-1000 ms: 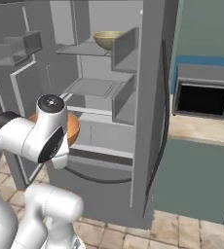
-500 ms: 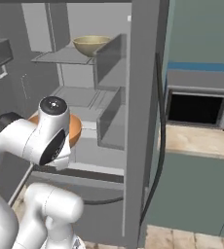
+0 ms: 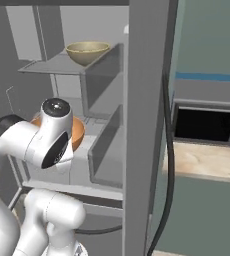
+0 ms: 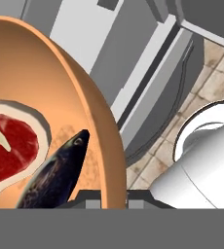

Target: Place the bowl with the bell pepper and sweet potato on the top shelf of the fridge. Place the bowl with the fish and steak on the second highest shelf of the fridge.

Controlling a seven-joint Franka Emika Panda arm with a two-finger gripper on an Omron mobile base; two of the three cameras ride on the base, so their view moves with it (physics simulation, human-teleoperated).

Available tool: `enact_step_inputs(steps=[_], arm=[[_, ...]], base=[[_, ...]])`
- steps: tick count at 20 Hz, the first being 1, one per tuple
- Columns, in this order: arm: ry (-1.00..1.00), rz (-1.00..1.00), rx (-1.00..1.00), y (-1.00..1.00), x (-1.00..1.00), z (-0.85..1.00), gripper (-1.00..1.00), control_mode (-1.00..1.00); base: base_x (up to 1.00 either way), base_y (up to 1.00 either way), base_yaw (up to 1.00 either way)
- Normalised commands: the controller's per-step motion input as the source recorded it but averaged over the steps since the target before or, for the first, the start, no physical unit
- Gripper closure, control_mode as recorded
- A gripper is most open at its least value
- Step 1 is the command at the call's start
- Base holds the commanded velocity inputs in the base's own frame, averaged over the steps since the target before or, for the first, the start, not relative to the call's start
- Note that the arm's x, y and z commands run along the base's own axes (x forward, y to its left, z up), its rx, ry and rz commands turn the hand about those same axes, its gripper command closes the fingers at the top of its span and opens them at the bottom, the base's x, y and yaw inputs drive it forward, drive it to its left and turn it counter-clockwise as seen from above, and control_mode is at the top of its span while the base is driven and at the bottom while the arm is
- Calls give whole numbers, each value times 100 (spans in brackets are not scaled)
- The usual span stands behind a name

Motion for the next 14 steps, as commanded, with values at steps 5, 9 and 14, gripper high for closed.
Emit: enact_step_inputs(steps=[5, 9, 14], arm=[[0, 0, 0, 0, 0, 0, 100, 100], [0, 0, 0, 0, 0, 0, 100, 100], [0, 0, 0, 0, 0, 0, 100, 100]], base=[[53, 30, 0], [57, 30, 0], [47, 38, 0]])
